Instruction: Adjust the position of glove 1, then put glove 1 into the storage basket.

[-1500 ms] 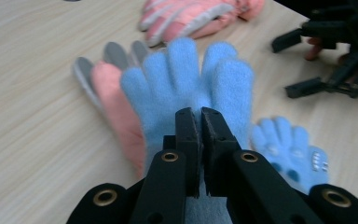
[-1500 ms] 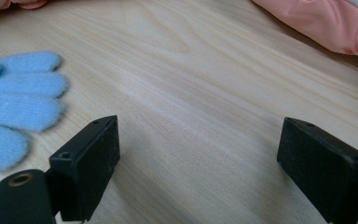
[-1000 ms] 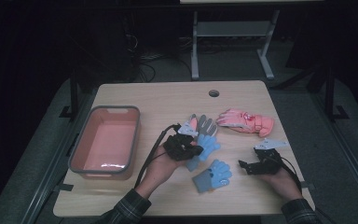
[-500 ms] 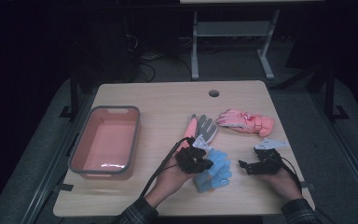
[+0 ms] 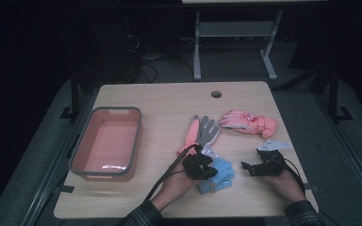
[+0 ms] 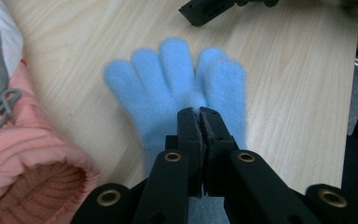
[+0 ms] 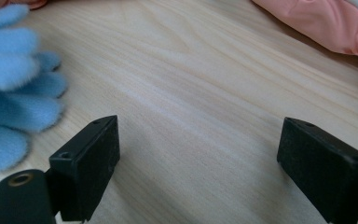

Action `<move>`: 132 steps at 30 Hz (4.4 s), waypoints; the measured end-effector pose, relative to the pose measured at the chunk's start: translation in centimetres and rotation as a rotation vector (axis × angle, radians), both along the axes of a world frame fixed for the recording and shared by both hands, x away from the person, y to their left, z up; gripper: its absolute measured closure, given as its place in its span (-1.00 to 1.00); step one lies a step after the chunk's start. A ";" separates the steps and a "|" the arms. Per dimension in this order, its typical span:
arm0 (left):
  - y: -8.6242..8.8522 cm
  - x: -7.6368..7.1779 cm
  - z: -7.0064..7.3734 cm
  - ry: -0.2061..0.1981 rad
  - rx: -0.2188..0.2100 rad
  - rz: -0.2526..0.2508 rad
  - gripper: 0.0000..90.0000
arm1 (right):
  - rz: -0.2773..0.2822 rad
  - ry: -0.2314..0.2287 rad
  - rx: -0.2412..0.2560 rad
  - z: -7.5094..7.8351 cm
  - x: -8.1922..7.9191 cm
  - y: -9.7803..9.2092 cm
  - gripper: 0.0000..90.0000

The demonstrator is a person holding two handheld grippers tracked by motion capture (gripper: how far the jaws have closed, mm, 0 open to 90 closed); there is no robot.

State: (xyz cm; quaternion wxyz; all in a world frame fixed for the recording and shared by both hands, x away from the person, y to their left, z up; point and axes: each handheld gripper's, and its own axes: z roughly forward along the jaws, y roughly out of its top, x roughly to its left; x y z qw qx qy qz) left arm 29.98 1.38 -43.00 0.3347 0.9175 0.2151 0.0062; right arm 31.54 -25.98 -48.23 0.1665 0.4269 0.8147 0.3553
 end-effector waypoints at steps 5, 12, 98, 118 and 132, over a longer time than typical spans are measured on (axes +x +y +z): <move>-0.2 0.0 -0.4 0.014 0.003 0.001 0.95 | 0.000 0.000 0.000 0.0 0.0 0.0 -0.73; -0.4 -0.1 -1.1 0.038 0.008 -0.015 0.92 | -0.003 0.001 0.003 0.0 0.0 0.0 -0.73; 1.9 0.7 2.0 0.042 -0.063 -0.070 0.68 | -0.014 0.003 -0.003 0.0 0.0 0.1 -0.76; 6.5 2.9 6.1 0.019 -0.102 0.029 0.68 | -0.029 0.024 -0.019 -0.1 0.2 0.3 -1.00; 11.8 5.3 8.7 -0.014 -0.120 0.155 0.68 | -0.025 0.022 -0.020 -0.1 0.2 0.3 -1.00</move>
